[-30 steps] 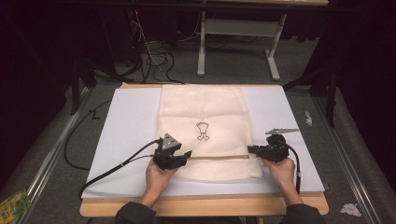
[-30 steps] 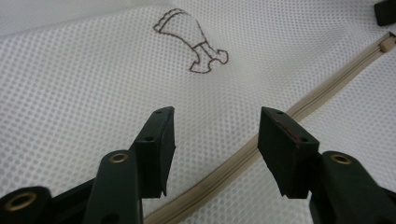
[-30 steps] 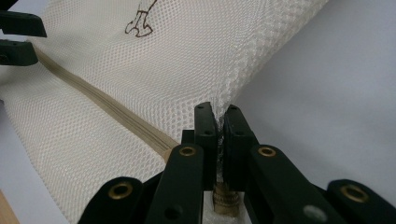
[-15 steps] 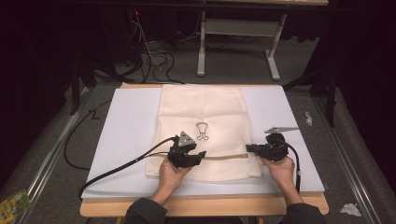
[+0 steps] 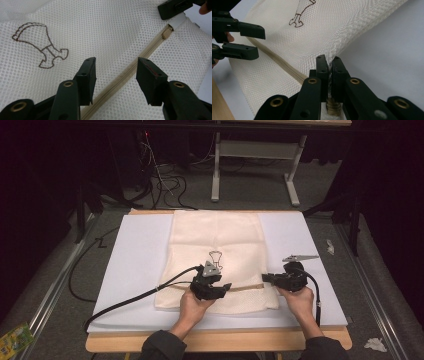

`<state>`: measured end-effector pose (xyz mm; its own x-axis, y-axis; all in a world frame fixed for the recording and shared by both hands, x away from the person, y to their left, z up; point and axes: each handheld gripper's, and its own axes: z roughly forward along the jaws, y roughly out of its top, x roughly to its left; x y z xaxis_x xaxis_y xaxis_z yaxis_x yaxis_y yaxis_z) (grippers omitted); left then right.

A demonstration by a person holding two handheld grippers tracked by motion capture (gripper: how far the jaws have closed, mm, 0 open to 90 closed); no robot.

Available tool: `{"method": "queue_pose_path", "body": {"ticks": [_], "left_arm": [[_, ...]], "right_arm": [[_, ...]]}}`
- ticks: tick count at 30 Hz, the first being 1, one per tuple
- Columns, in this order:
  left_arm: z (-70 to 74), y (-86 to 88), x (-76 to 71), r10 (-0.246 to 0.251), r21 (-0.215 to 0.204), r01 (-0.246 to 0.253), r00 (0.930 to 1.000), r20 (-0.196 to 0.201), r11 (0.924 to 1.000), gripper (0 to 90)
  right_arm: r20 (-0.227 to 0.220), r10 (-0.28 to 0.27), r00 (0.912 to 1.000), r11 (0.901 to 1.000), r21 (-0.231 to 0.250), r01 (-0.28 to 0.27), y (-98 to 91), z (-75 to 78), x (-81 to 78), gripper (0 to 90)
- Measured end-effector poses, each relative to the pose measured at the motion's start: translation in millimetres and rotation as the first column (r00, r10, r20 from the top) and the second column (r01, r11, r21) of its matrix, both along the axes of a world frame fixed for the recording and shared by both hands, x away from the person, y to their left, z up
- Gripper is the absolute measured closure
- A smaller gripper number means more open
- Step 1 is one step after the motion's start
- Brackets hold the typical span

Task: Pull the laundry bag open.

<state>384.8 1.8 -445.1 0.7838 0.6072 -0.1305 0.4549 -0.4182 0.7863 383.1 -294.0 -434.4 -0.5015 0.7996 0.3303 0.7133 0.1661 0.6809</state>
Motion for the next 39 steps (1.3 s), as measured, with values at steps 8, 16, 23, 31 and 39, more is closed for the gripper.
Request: {"method": "queue_pose_path", "body": {"ticks": [8,16,23,31,39], "left_arm": [[-0.8,-8.1,-0.7,-0.016,-0.020,0.016,0.9998,-0.009,0.9997,53.3],[-2.4,-11.0,1.6,-0.014,-0.048,0.012,0.9995,-0.027,0.9988,55.2],[-0.2,-15.3,1.2,-0.026,-0.043,0.026,0.9995,-0.017,0.9988,56.5],[-0.2,-23.2,1.6,-0.060,-0.051,0.058,0.9978,-0.029,0.9970,59.6],[-5.0,-37.0,-1.1,-0.096,-0.059,0.093,0.9944,-0.045,0.9939,61.4]], "right_arm": [[0.016,0.006,0.9998,1.0000,-0.005,-0.006,4.2,3.7,1.3,87.9],[0.022,0.013,0.9997,0.9999,-0.003,-0.013,9.2,6.5,3.3,87.9],[0.025,0.019,0.9995,0.9998,-0.003,-0.019,16.9,8.1,5.7,87.9],[0.040,0.022,0.9990,0.9998,-0.005,-0.022,20.5,7.0,6.5,87.9],[0.042,0.028,0.9987,0.9996,-0.001,-0.028,24.2,5.4,7.8,88.0]]}}
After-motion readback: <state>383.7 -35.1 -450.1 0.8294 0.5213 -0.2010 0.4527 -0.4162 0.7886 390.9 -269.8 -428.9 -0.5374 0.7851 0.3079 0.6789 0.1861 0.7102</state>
